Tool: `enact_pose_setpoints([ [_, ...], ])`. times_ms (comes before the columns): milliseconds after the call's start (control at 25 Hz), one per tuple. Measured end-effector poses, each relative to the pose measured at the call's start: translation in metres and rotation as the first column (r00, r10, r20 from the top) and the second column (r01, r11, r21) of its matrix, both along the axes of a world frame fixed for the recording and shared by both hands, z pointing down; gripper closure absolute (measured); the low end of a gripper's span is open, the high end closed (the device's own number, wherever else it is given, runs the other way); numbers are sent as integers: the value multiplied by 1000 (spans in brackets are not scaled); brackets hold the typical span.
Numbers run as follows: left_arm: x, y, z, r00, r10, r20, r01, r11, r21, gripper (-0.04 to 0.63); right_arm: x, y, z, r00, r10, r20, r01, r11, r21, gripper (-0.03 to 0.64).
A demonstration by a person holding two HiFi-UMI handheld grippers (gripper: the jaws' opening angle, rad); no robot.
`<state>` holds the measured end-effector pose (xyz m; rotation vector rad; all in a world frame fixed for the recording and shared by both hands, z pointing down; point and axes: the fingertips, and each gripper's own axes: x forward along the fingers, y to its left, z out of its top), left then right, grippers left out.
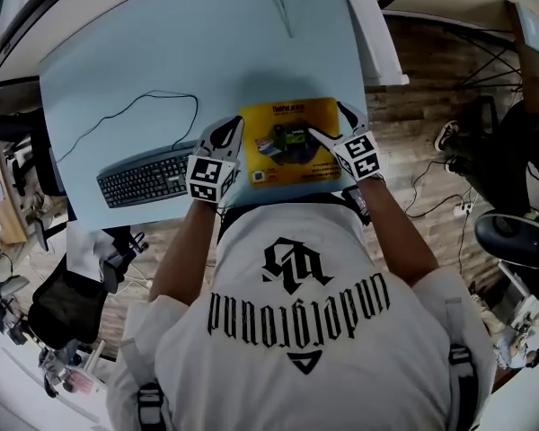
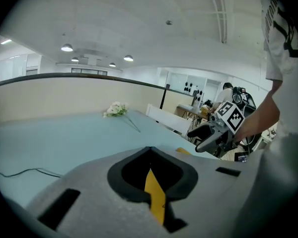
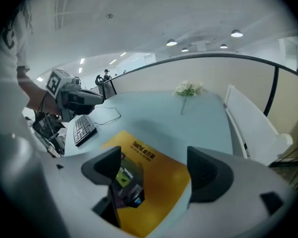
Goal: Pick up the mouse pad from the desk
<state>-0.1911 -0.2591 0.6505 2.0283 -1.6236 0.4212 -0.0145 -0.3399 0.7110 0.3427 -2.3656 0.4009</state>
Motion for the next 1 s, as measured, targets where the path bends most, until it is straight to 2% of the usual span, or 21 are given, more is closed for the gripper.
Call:
enact_pose_setpoints([
  [160, -2, 0, 20, 1000, -16, -19, 15, 999, -34, 588, 2, -7, 24, 999, -23, -45, 22, 1000, -20, 200],
  [440, -7, -6, 39, 999, -32, -16, 31, 997, -69, 588, 1, -14, 66, 982, -115, -148, 114, 993, -14, 184],
  [640, -11, -8, 47, 999, -35, -26, 32, 995, -93, 588, 2, -7, 84, 964, -172, -205, 163, 985, -60, 166],
  [840, -6, -8, 54, 999, -21, -43, 16, 994, -110, 588, 6, -8, 85, 939, -231, -254, 236, 972, -11, 169],
  [1000, -7, -12, 54, 999, -21, -44, 16, 994, -109, 588, 4, -9, 85, 943, -222, -249, 233, 972, 14, 166],
])
